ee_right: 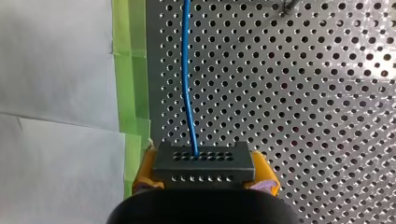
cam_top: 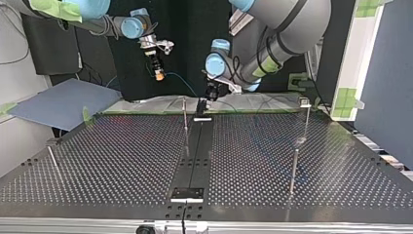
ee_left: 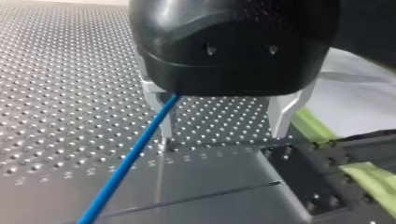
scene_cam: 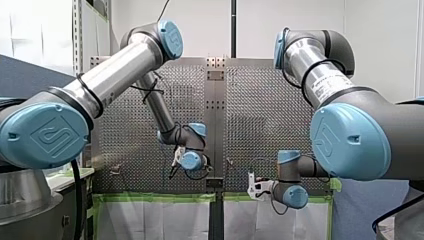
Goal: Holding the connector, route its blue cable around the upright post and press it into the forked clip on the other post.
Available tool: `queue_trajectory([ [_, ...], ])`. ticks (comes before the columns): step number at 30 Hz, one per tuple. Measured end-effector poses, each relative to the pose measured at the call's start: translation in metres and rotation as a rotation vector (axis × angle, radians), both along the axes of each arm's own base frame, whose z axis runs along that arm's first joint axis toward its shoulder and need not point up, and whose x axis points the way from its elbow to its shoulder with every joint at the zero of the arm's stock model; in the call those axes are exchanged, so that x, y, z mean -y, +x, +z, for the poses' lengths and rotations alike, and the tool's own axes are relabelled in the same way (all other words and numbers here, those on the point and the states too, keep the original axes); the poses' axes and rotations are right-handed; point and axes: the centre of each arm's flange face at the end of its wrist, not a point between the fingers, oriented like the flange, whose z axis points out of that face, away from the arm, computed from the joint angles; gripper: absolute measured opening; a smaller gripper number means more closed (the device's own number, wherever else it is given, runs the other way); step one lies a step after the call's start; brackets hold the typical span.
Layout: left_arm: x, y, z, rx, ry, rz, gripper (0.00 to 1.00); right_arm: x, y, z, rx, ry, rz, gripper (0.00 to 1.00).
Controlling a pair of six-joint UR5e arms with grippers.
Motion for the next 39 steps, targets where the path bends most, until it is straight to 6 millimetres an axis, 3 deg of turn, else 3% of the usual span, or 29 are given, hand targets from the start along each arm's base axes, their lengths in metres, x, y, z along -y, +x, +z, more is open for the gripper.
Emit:
queue_trajectory([
  [12,0.012,-0.003,-0.004,0.009,-0.028,0.016,0.97,0.004,-0.002,0.000,-0.002,-0.001,-0.007,0.00],
  [23,0.010,0.001,-0.002,-0.001,-0.065,0.044,1.00,0.009,0.004,0.002,-0.031,-0.025,0.009,0.00],
  [39,0.017,-0.007,-0.004,-0.007,-0.017,0.016,1.00,-0.002,0.015,0.001,-0.086,-0.050,0.109,0.00],
])
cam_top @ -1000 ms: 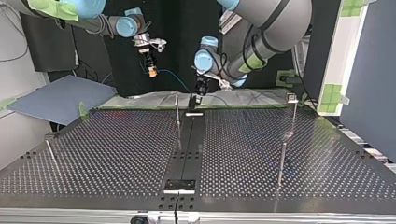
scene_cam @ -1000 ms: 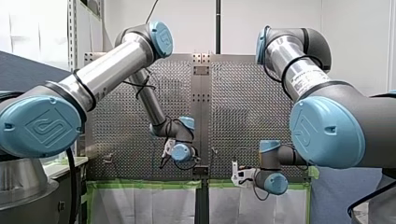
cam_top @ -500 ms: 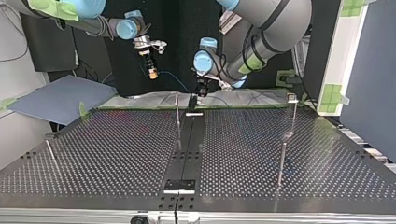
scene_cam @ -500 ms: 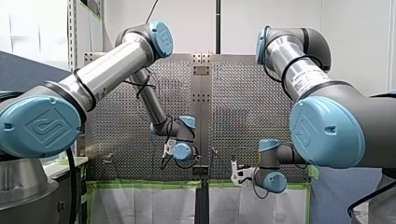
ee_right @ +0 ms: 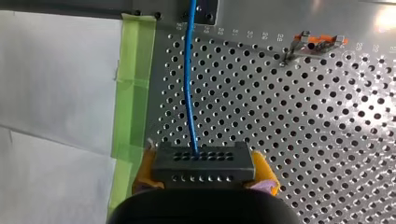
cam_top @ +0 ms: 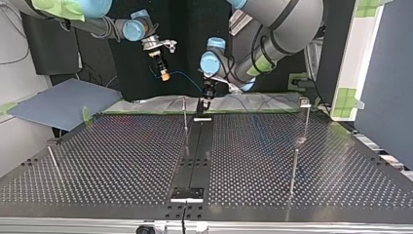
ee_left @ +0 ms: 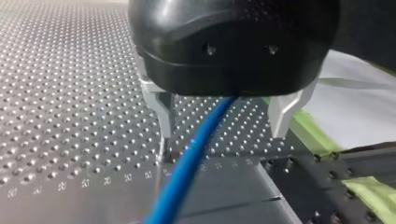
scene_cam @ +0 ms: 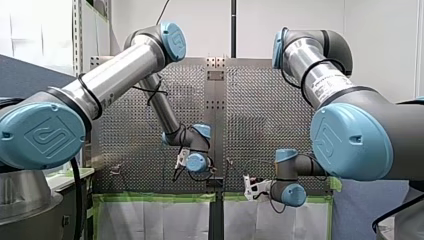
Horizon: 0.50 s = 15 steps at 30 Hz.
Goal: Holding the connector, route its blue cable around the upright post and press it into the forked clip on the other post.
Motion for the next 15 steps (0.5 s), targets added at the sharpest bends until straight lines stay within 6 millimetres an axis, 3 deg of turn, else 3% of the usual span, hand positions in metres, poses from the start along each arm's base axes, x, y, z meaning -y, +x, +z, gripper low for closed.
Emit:
queue_trajectory([
  [7,-0.004,-0.002,-0.004,-0.026,0.034,0.001,1.00,0.001,0.000,0.000,0.005,-0.002,0.000,0.00],
  [15,-0.013,-0.005,-0.035,-0.073,0.094,-0.001,1.00,0.001,0.000,0.001,0.008,-0.004,-0.001,0.00],
])
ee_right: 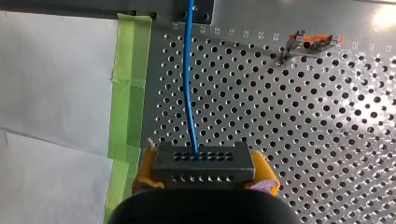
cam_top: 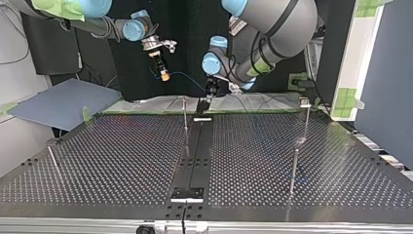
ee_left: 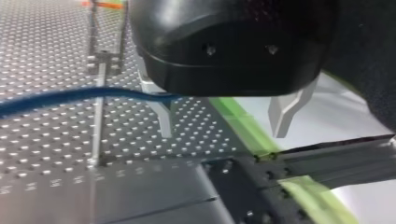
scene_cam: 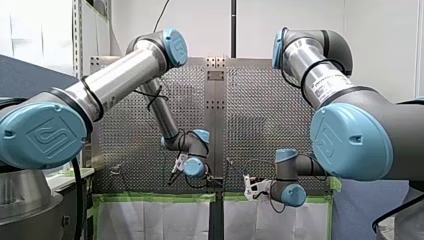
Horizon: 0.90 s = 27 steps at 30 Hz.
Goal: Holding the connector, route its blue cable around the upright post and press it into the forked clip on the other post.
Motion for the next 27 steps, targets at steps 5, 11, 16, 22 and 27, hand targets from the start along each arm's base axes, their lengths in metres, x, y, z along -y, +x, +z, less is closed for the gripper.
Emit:
queue_trajectory([
  [5,0.002,0.003,-0.008,0.002,-0.015,-0.005,1.00,0.000,0.000,0.000,0.000,0.000,0.000,0.00],
  [11,0.004,0.006,-0.007,0.004,-0.024,-0.010,1.00,0.000,0.000,0.000,0.000,0.000,0.001,0.00],
  [16,0.006,0.009,-0.005,0.012,-0.056,-0.016,0.96,0.001,0.000,0.000,0.001,-0.001,0.000,0.00],
  [22,0.007,0.011,-0.005,0.008,-0.105,-0.007,0.39,0.001,-0.001,0.000,0.001,-0.002,-0.001,0.00],
  [27,0.006,0.013,-0.004,0.007,-0.145,0.007,0.00,0.001,-0.001,0.000,0.001,-0.002,-0.002,0.00],
])
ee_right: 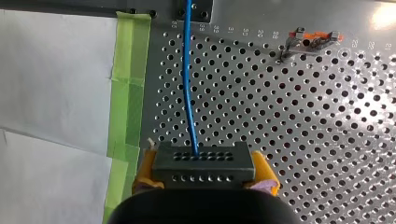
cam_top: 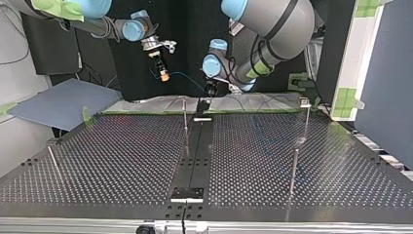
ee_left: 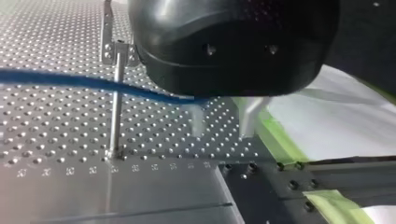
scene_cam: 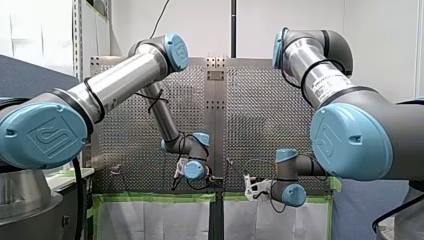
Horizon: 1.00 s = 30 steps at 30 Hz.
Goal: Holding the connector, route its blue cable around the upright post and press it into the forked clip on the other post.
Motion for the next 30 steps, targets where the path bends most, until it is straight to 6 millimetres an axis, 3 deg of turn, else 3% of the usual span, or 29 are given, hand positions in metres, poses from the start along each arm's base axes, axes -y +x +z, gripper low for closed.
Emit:
queue_trajectory([
  [17,-0.014,0.012,0.001,-0.002,-0.110,0.082,0.00,0.005,-0.006,0.000,0.010,0.006,-0.024,0.00],
  [30,-0.011,0.012,0.000,-0.014,-0.126,0.033,0.00,0.011,-0.011,0.001,0.020,0.010,-0.047,0.00],
])
